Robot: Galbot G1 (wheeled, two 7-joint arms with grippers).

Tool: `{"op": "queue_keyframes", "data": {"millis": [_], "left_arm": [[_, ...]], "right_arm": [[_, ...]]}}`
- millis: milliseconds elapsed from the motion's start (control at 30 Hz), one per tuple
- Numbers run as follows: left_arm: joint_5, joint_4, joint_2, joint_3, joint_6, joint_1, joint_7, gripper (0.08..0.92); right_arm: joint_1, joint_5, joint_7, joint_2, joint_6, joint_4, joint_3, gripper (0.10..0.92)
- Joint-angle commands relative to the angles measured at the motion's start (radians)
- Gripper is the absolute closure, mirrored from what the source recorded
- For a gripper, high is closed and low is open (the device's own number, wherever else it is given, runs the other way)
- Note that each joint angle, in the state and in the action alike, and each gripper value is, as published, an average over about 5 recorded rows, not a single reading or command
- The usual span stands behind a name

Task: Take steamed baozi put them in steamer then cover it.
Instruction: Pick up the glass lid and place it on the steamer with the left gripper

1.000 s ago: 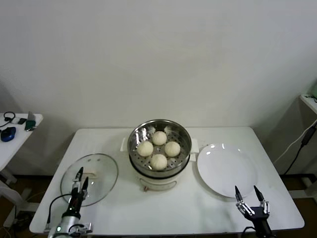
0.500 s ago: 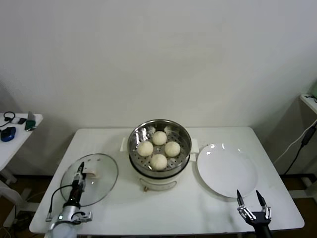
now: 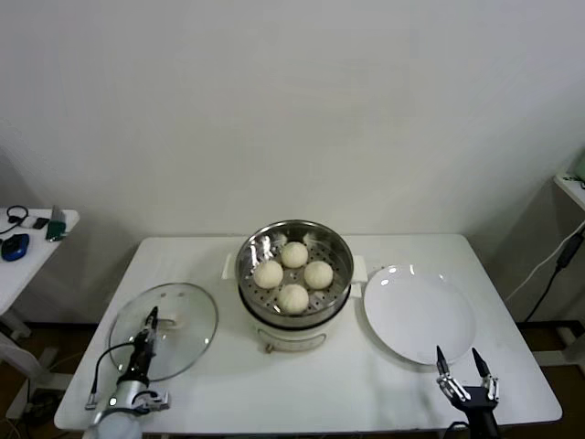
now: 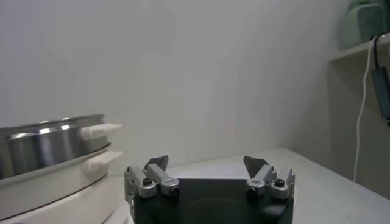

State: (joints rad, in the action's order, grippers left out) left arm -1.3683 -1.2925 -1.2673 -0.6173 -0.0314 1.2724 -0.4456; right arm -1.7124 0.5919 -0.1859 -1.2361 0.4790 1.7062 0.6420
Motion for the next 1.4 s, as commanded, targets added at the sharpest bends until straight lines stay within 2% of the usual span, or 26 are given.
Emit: {"op": "queue_keyframes", "data": {"millis": [33, 133, 333, 467, 600, 733, 900, 1000, 1200, 1400], "left_arm": [[0.135, -0.218, 0.063, 0.011, 0.063, 0.058, 0.098, 0.852], [0.238, -0.392, 0.128, 0.013, 0.164, 0.100, 0.197, 0.856], [0.435, -0.703, 0.303, 0.014, 0.471, 0.151, 0.437, 0.856], [0.458, -0.815, 0.367, 0.066, 0.624, 0.113, 0.494, 0.856], [0.414, -0.892, 0.362, 0.216, 0.743, 0.013, 0.536, 0.856], [0.294, -0.908, 0.311, 0.416, 0.812, -0.123, 0.609, 0.856], [0.119, -0.864, 0.184, 0.591, 0.817, -0.239, 0.698, 0.856], [0.034, -0.831, 0.110, 0.662, 0.817, -0.257, 0.726, 0.856], [-0.104, -0.745, -0.084, 0.761, 0.817, -0.282, 0.751, 0.856], [-0.186, -0.626, -0.220, 0.822, 0.803, -0.317, 0.740, 0.856]], "right_arm": [[0.008, -0.029, 0.016, -0.005, -0.016, 0.007, 0.004, 0.203], [0.008, -0.056, 0.033, -0.004, -0.035, 0.010, 0.009, 0.203], [-0.003, -0.146, 0.076, 0.000, -0.085, 0.013, 0.016, 0.203], [-0.010, -0.157, 0.082, 0.006, -0.082, 0.012, 0.014, 0.203], [-0.011, -0.150, 0.082, 0.005, -0.069, 0.012, 0.012, 0.203], [-0.009, -0.130, 0.072, 0.008, -0.054, 0.015, 0.012, 0.203], [0.000, -0.090, 0.058, 0.021, -0.014, -0.004, 0.011, 0.203], [0.008, -0.075, 0.053, 0.025, 0.006, -0.024, 0.009, 0.203], [0.026, -0.057, 0.051, 0.036, 0.041, -0.059, 0.007, 0.203], [0.031, -0.045, 0.051, 0.047, 0.061, -0.084, 0.006, 0.203]]}}
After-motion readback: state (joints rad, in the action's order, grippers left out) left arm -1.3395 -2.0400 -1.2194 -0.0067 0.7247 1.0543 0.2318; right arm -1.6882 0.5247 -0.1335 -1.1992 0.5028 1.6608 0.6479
